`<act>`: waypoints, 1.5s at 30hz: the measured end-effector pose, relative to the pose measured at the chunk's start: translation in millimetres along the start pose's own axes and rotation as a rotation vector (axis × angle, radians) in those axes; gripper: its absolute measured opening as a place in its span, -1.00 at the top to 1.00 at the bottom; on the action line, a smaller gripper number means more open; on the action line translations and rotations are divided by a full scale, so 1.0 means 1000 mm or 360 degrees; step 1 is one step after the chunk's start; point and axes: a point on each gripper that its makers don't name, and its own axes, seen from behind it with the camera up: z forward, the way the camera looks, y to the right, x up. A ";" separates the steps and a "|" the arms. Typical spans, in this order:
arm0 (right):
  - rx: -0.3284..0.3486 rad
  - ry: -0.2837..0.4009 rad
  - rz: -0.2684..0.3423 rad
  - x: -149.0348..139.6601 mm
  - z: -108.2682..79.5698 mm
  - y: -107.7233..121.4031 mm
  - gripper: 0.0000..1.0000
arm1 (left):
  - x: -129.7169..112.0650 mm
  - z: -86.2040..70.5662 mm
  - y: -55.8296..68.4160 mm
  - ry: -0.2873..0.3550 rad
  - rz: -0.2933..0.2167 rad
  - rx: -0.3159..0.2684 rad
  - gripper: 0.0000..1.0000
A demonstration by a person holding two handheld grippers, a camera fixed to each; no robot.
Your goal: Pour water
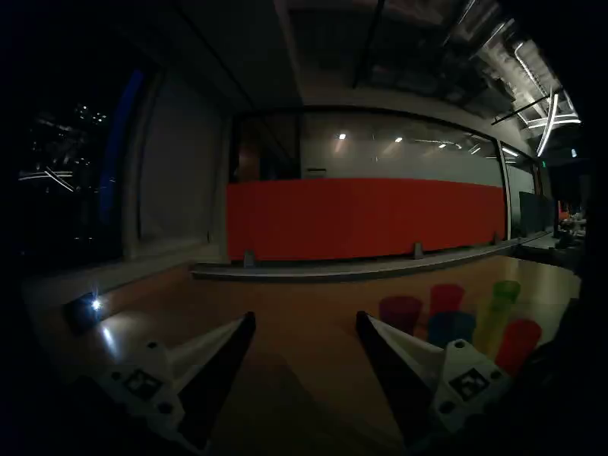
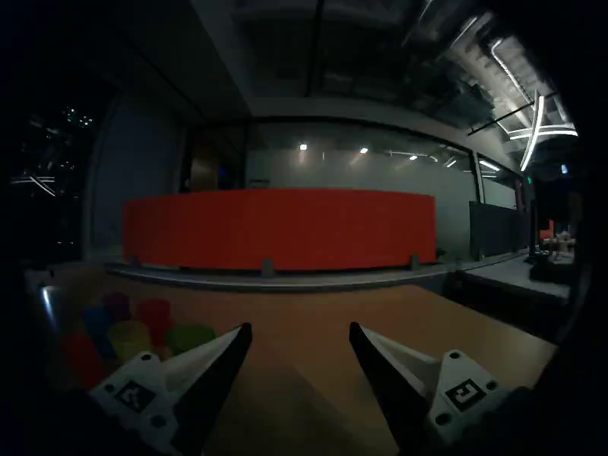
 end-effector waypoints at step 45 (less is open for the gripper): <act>0.0144 -0.0091 -0.0025 0.124 0.015 -0.027 -0.98 | 0.093 0.024 0.016 -0.0098 0.0007 -0.0185 -0.96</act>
